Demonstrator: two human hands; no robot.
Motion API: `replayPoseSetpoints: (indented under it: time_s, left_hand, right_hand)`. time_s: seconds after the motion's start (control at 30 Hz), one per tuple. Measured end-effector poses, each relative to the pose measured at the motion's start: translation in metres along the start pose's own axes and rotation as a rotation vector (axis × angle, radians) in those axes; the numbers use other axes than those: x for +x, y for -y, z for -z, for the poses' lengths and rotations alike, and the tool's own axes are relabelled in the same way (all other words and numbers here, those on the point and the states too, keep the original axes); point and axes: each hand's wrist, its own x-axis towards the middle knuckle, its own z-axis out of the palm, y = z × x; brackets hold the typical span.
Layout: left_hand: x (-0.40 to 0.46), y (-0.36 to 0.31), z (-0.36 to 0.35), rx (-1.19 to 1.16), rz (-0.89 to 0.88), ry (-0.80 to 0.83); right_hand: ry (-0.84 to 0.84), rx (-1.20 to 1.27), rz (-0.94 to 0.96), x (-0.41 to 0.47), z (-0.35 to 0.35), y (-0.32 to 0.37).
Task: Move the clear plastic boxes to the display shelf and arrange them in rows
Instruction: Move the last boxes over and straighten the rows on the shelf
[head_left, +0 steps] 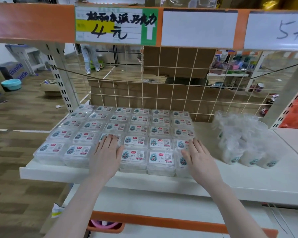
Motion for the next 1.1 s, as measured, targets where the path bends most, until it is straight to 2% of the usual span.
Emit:
replayPoseSetpoints:
  time_s: [0.13,0.3,0.47,0.67,0.87,1.0,1.1]
  left_hand:
    - [0.000,-0.002,-0.004,-0.017,0.027,-0.042]
    - [0.003,0.001,-0.005,0.000,0.017,-0.027]
    - [0.002,0.004,-0.001,-0.006,-0.069,0.007]
    - [-0.001,0.002,0.003,-0.046,-0.154,0.026]
    - [-0.002,0.003,-0.003,-0.070,-0.168,-0.046]
    - [-0.004,0.008,0.004,-0.086,-0.290,0.085]
    - [-0.003,0.011,0.008,-0.007,-0.409,0.150]
  right_hand:
    - [-0.121,0.056,-0.026,-0.001,-0.004,0.007]
    - [-0.184,0.054,-0.029,-0.001,-0.003,0.009]
    - [-0.031,-0.027,0.130,-0.015,0.007,0.002]
    - [-0.110,-0.310,0.239,-0.027,-0.002,-0.001]
    - [-0.142,-0.311,0.218,-0.028,-0.008,0.002]
    - [-0.142,-0.351,0.206,-0.030,-0.009,0.006]
    - [-0.137,-0.348,0.224,-0.030,-0.008,0.014]
